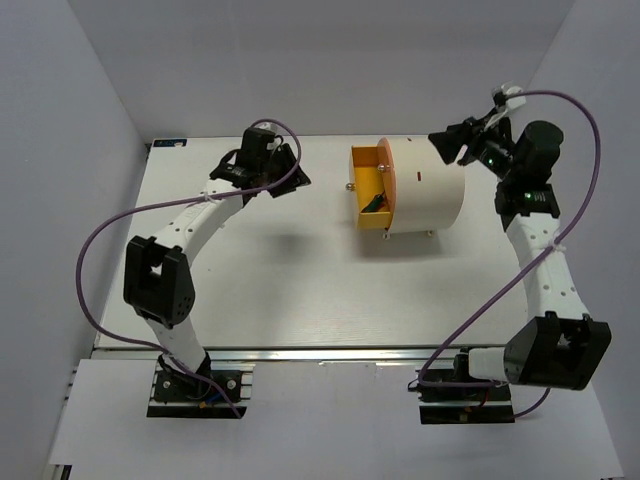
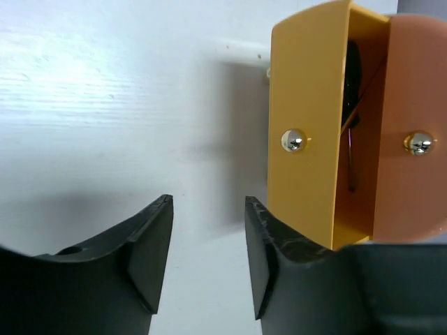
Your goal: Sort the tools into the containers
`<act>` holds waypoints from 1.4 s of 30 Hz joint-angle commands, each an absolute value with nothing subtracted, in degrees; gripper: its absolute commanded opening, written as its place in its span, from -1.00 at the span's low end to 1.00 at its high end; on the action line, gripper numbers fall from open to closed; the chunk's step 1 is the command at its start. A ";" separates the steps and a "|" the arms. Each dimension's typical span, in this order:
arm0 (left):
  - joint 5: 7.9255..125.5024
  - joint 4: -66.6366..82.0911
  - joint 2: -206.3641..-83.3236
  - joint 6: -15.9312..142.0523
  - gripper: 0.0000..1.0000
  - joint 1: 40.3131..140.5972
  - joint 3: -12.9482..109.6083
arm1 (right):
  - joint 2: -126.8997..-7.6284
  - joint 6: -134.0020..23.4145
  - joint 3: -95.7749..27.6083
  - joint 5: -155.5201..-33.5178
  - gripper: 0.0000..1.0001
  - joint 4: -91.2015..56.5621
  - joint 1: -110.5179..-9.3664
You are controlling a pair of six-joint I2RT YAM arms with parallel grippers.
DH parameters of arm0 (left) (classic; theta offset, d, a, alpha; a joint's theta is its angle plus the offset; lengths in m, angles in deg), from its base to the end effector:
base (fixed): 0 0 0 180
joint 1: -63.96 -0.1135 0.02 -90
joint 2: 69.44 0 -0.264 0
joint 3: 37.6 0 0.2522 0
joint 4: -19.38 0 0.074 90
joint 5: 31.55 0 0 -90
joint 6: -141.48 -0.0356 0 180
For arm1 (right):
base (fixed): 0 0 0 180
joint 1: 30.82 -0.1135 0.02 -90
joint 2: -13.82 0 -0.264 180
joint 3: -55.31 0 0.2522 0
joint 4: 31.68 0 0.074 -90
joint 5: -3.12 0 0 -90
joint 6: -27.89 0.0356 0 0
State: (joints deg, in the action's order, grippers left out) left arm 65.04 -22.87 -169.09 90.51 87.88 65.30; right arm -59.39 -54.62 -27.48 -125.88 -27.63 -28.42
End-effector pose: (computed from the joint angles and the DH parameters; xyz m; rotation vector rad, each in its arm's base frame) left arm 0.3649 -0.1663 0.3192 -0.2446 2.3341 -0.6994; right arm 0.2943 0.0101 0.4180 -0.4289 1.4608 0.5712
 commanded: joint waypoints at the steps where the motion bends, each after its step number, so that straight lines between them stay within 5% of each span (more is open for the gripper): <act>1: 73.38 -14.96 -170.85 93.40 0.13 89.80 62.74 | -63.78 -49.02 -35.16 -110.63 0.25 -18.80 -27.65; 8: 84.81 -4.42 -180.44 94.28 0.21 89.80 66.77 | -73.96 -46.90 -43.24 -98.40 0.34 -7.30 -26.77; 15: 89.39 -0.10 -185.01 95.78 0.22 89.80 68.97 | -80.05 -48.57 -46.08 -102.60 0.25 -1.48 -25.37; 18: 91.67 1.75 -186.33 96.74 0.23 89.80 69.93 | -81.37 -47.87 -45.46 -107.15 0.02 -0.78 -24.84; 22: 94.04 2.64 -189.23 97.45 0.23 90.93 73.45 | -82.34 -46.64 -44.23 -112.98 -0.52 -0.60 -24.40; 25: 95.80 1.67 -192.83 97.36 0.23 92.42 78.01 | -82.51 -45.94 -43.27 -114.65 -0.59 -0.86 -24.49; 42: 98.09 1.50 -203.56 100.70 0.18 95.33 90.95 | -82.86 -44.88 -42.47 -115.09 -0.60 -1.04 -23.87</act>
